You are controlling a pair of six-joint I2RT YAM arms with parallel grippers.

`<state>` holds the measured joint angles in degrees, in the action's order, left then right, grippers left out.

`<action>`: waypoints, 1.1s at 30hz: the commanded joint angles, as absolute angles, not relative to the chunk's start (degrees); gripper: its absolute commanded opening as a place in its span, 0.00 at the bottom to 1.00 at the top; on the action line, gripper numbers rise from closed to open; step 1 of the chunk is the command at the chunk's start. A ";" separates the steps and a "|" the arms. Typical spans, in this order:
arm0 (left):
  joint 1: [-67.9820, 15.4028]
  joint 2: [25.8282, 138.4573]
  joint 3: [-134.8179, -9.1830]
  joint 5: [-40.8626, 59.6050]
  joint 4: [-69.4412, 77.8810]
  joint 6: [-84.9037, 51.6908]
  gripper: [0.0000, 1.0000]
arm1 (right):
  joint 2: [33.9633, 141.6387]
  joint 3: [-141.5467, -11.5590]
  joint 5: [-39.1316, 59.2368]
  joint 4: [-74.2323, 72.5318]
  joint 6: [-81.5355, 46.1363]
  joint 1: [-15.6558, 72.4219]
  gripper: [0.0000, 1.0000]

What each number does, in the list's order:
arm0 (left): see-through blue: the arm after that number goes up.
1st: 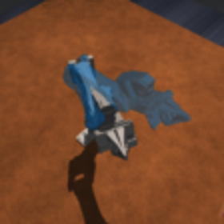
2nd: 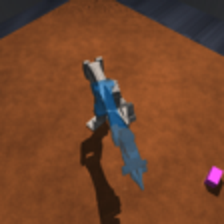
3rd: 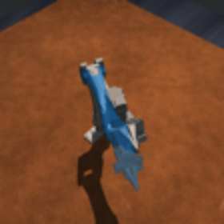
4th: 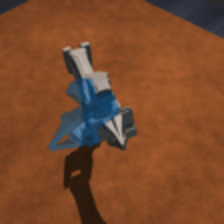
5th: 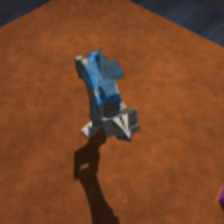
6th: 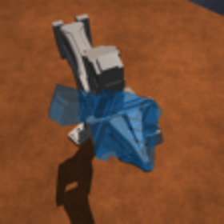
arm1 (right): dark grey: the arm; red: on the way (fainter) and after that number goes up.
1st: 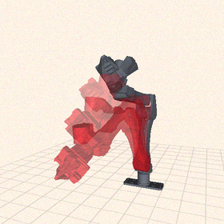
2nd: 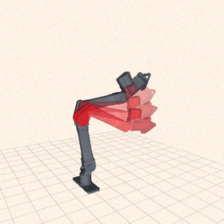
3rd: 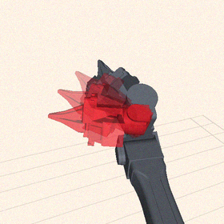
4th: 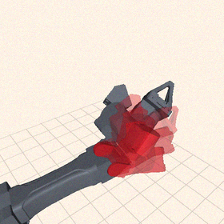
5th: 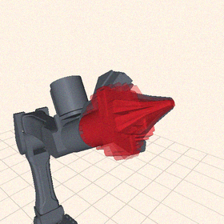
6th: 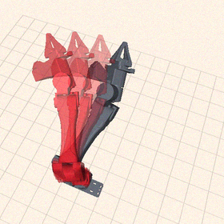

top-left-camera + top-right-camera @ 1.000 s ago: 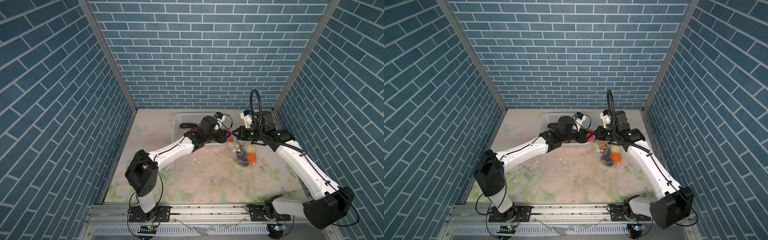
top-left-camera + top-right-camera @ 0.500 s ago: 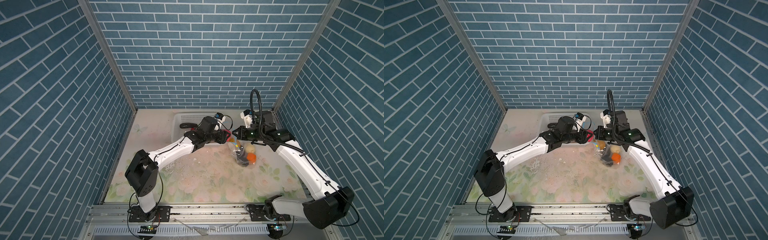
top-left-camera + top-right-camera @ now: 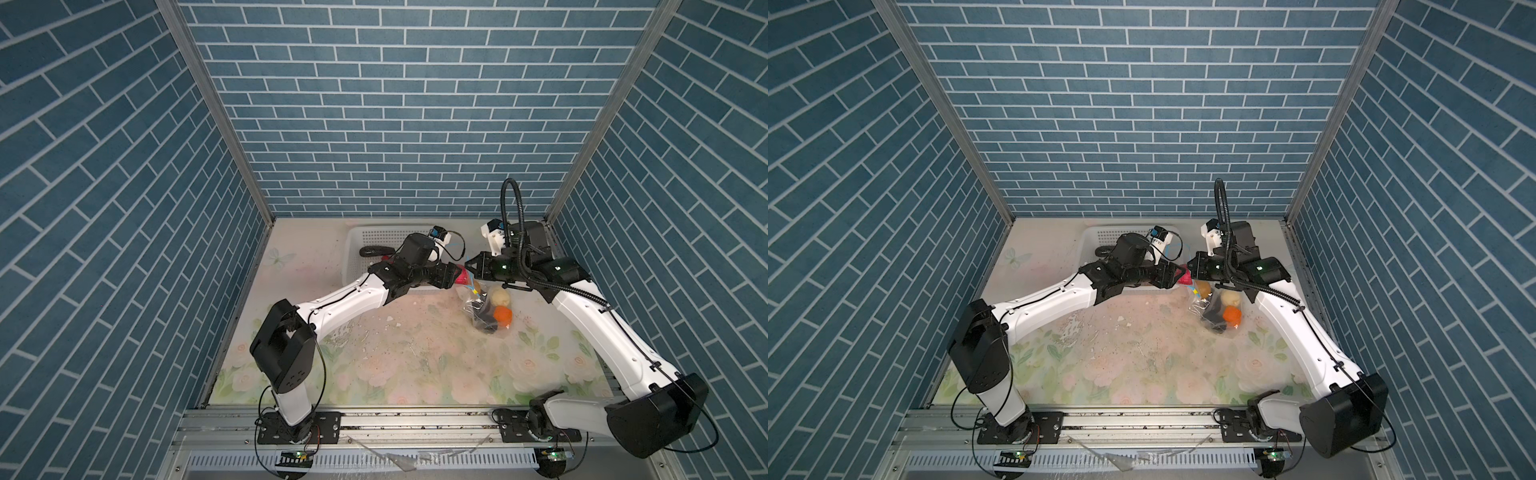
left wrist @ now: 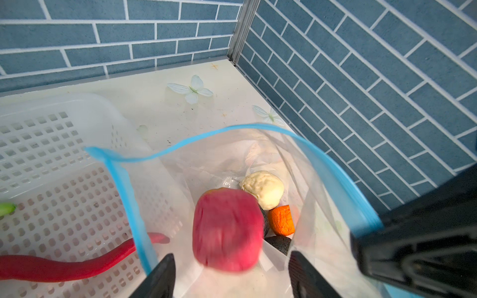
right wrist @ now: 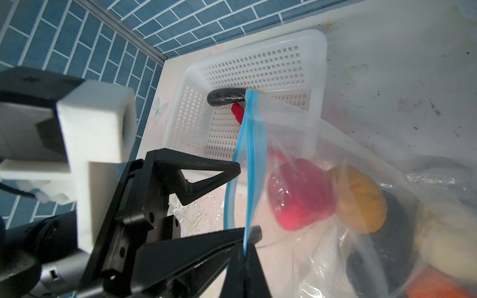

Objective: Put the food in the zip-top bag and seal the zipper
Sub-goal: 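Lower the pink ball with the left gripper into the bag mouth, then open the left gripper to drop the pink ball into the bag, then move the left gripper back over the basket toward the red chili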

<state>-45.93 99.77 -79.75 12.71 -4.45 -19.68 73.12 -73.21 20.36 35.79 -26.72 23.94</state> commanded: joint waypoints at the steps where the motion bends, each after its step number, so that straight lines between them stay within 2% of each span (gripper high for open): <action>1: -46.23 98.92 -79.22 12.38 -5.09 -19.20 0.72 | 72.43 -74.36 19.86 35.86 -26.02 23.72 0.00; 10: -46.15 95.86 -78.78 11.56 -5.93 -19.91 0.72 | 72.26 -74.27 19.71 36.04 -26.05 23.73 0.00; 15: -45.51 91.75 -76.22 8.07 -7.19 -21.82 0.74 | 71.83 -73.87 18.99 36.22 -25.81 23.62 0.00; 21: -42.99 91.05 -78.14 0.89 -16.95 -25.73 0.74 | 71.73 -73.75 19.25 36.31 -25.49 23.61 0.00; 26: -41.15 94.40 -83.97 -5.93 -28.00 -29.35 0.73 | 71.98 -73.29 19.78 35.95 -25.66 23.64 0.00; 33: -38.83 103.49 -94.11 -8.76 -39.28 -33.42 0.69 | 72.99 -73.32 19.91 35.62 -25.35 23.64 0.00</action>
